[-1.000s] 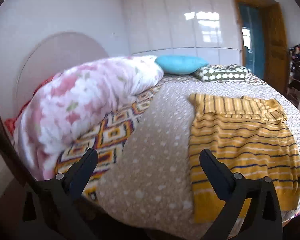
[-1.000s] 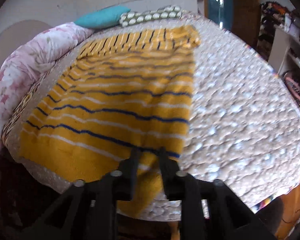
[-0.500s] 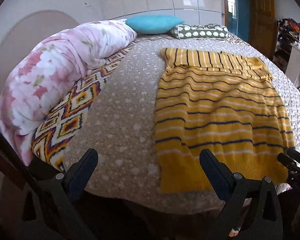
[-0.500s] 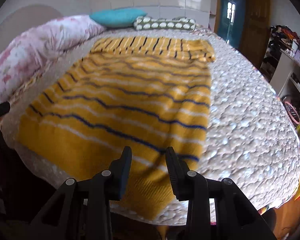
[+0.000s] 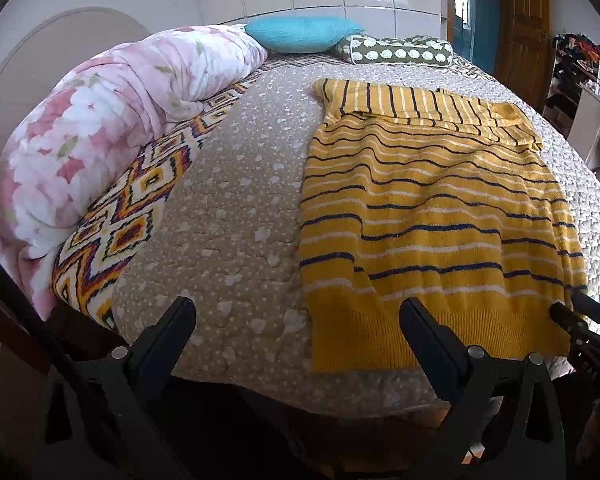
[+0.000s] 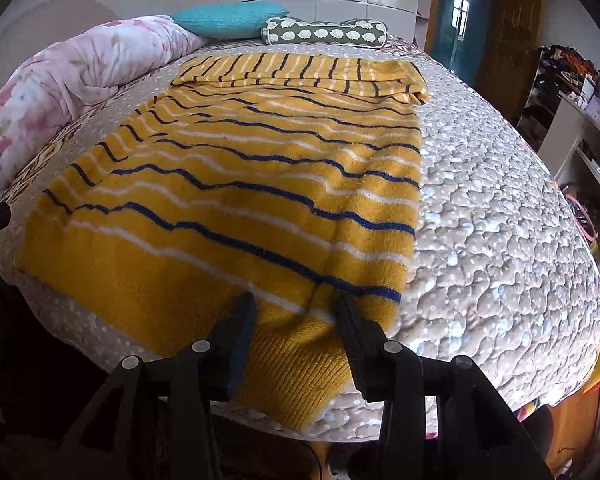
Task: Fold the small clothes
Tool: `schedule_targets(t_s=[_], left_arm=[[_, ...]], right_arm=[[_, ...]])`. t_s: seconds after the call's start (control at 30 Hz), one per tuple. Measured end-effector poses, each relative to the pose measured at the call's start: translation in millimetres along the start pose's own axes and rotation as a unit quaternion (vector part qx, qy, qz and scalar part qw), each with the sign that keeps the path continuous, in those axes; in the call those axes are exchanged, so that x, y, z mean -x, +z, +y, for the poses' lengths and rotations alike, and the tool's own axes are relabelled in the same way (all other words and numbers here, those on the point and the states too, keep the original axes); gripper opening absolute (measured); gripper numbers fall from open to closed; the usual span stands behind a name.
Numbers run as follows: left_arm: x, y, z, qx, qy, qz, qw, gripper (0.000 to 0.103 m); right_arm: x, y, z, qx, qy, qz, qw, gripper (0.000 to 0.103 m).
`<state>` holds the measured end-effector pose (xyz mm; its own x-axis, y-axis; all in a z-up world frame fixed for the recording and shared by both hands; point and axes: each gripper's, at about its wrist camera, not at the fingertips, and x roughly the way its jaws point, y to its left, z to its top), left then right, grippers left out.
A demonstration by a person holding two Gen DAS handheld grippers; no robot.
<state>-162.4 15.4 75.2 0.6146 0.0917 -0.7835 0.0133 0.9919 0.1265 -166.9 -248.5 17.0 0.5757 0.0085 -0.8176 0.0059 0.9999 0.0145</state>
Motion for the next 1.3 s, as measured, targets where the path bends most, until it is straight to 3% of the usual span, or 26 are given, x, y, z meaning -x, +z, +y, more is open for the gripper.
schedule_targets(t_s=[0.2,0.47,0.8,1.3], left_arm=[[-5,-2,-3,-0.008,-0.001,0.011,0.9999,0.101],[-10,-5,-5,-0.01,-0.006,0.023,0.9997,0.101],[-17,-8,-6,-0.011,-0.011,0.038,0.9992,0.101],[-21,-10,-5,-0.007,-0.016,0.05,0.9986,0.101]], right_arm=[[5,-1,0,-0.001,-0.01,-0.001,1.0,0.046],[35,5,-15,-0.026,0.0,-0.066,0.997,0.046],[3,-3,-8,-0.022,0.016,-0.005,1.0,0.046],[1,-7,-2,-0.007,0.007,-0.006,1.0,0.054]])
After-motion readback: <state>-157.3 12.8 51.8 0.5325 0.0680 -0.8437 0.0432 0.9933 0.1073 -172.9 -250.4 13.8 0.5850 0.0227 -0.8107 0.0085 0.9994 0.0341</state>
